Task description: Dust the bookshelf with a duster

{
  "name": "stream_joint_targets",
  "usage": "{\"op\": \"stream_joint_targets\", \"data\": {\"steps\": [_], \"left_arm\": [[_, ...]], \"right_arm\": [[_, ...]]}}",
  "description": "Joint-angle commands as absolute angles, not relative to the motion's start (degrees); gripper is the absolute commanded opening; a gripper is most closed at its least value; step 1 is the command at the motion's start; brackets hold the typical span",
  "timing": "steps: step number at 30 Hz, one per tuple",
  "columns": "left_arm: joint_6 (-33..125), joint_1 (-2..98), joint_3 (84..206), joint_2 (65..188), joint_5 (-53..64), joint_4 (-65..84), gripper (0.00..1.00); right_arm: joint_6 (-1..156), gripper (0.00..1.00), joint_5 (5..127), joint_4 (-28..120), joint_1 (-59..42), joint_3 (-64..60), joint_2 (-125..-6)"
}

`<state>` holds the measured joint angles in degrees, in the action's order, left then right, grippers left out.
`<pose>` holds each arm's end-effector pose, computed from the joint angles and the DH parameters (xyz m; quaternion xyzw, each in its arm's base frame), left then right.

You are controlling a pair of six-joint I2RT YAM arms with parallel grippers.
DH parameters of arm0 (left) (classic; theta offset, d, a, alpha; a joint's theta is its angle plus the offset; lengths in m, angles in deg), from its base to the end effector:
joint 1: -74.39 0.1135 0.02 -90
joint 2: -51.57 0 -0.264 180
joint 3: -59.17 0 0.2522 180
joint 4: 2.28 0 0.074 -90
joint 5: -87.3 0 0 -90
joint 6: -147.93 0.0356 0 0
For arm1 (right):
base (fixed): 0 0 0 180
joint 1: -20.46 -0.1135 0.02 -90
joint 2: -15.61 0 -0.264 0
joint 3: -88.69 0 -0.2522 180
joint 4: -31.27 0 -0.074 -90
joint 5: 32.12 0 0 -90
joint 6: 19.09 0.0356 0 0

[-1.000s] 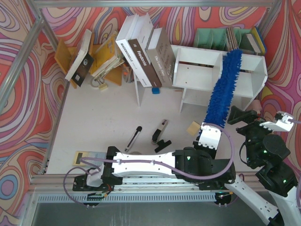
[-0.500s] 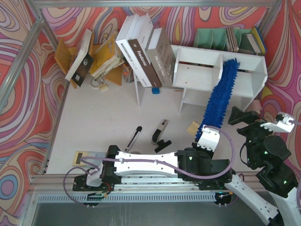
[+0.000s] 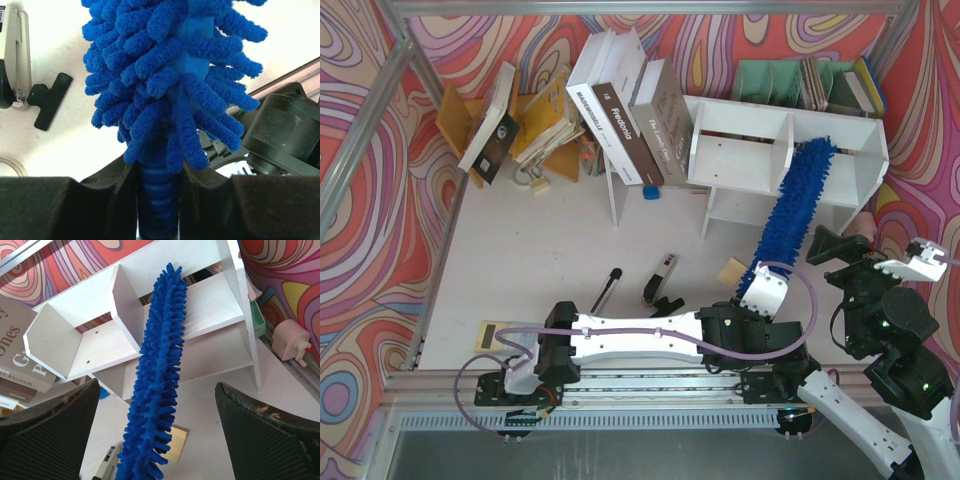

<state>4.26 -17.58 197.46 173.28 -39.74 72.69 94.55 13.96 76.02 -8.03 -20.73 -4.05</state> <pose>0.0058 -0.4546 0.3228 0.2176 0.8903 -0.1565 0.3683 0.0377 -0.0077 0.4088 0.2518 0.6308 0.0788 0.7297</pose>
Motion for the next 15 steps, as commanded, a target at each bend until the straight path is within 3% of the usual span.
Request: {"op": "stream_joint_targets", "data": {"steps": [1, 8, 15], "left_arm": [[10.6, -18.3, 195.6, 169.5, -37.0, 68.3, 0.00], [19.1, -21.4, 188.0, 164.7, -41.4, 61.2, 0.00], [21.7, -22.1, 171.5, 153.4, -44.9, 54.9, 0.00]], "right_arm": [[92.5, 0.86, 12.0, 73.5, -7.9, -20.9, -5.1], [91.0, 0.86, 10.4, 71.2, -7.9, -21.3, -6.7], [88.1, 0.86, 9.1, 68.0, -7.9, -22.9, -7.6]]}}
